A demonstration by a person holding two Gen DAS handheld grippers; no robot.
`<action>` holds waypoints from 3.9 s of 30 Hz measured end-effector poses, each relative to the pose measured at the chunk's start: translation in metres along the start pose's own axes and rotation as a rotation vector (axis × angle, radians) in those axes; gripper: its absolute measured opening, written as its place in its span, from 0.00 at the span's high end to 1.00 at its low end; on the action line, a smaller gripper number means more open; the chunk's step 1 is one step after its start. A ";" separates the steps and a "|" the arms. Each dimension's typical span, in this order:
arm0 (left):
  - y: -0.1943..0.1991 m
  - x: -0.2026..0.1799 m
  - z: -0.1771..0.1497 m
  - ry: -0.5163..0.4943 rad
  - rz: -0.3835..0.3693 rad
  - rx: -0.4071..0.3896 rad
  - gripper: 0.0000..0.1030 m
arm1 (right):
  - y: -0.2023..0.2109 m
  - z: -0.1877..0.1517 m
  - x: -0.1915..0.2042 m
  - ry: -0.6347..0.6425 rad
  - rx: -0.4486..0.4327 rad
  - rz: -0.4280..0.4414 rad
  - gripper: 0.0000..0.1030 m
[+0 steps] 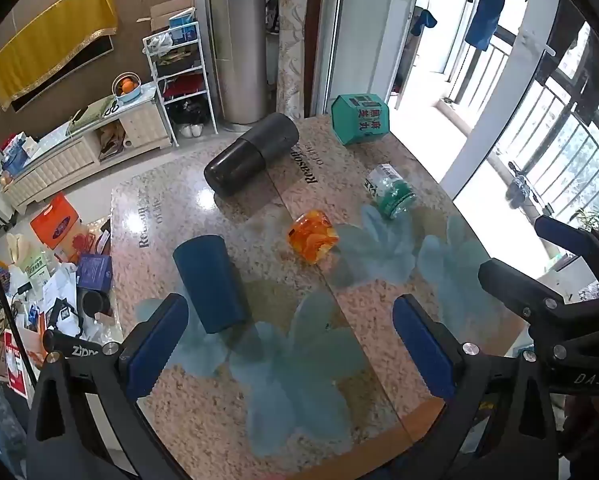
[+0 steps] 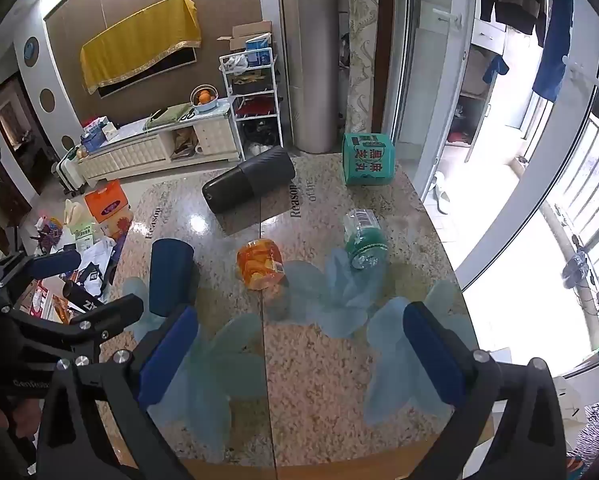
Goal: Flip cup upright
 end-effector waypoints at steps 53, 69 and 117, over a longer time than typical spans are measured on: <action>-0.012 0.017 0.037 -0.115 -0.015 0.019 0.00 | -0.014 0.004 0.000 -0.037 0.009 0.056 0.00; -0.116 0.043 0.143 -0.398 -0.053 0.164 0.00 | -0.052 0.016 -0.028 -0.070 0.116 0.061 0.00; -0.400 0.063 0.195 -0.432 -0.023 0.698 0.00 | -0.151 0.042 -0.050 -0.049 0.272 0.176 0.00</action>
Point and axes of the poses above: each gripper's, at about its wrist camera, not at the fingertips, and y roughly against the way its jaws point, x to its left, z to its top, the point moved 2 cm from there along -y, roughly the way its jaws point, and after that the axes turned 3 degrees about y, right-handed, at the moved point
